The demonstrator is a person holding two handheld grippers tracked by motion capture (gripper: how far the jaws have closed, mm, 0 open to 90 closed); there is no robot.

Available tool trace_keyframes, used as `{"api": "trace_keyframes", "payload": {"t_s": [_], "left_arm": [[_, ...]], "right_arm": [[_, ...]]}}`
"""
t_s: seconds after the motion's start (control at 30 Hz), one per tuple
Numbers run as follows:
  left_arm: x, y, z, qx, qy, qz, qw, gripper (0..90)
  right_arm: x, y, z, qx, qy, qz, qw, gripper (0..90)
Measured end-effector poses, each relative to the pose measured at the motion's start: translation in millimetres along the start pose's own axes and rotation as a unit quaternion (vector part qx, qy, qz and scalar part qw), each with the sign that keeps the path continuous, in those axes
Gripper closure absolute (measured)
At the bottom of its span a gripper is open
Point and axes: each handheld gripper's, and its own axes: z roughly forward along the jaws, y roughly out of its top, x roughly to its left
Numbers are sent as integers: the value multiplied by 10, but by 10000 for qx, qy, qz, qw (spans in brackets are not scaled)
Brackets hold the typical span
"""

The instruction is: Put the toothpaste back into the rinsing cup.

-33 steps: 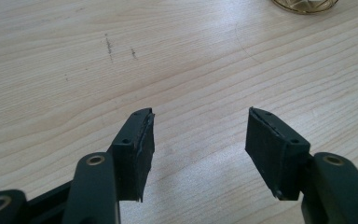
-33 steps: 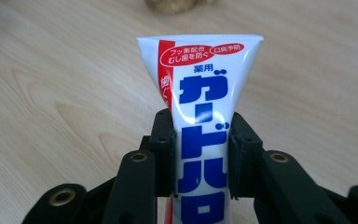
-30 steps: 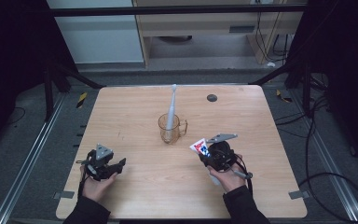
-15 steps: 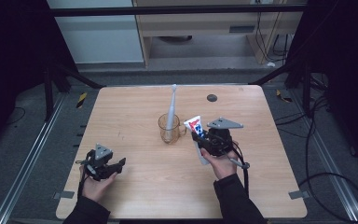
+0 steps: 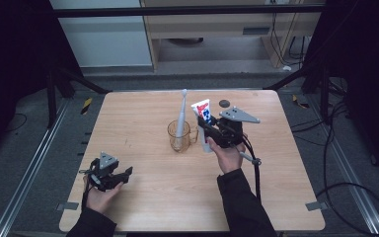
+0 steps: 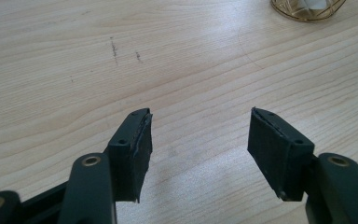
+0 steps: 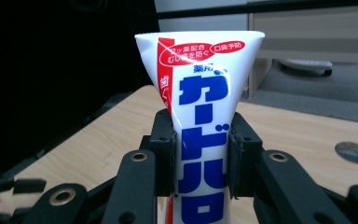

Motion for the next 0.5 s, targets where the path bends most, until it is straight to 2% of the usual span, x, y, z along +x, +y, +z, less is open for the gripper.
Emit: {"api": "trace_keyframes", "payload": {"t_s": [0.13,0.27,0.5], "left_arm": [[4,1,-10,-36,-1,-9,10000,389],[15,-2,-10,-28,-6,-22,10000,388],[29,-5,-21,-65,7,-62,10000,385]], "right_arm": [[-27,53,78,-183,32,68,9998,684],[-35,81,164,-256,19,79,9996,684],[8,124,319,-516,54,128,9986,686]]}}
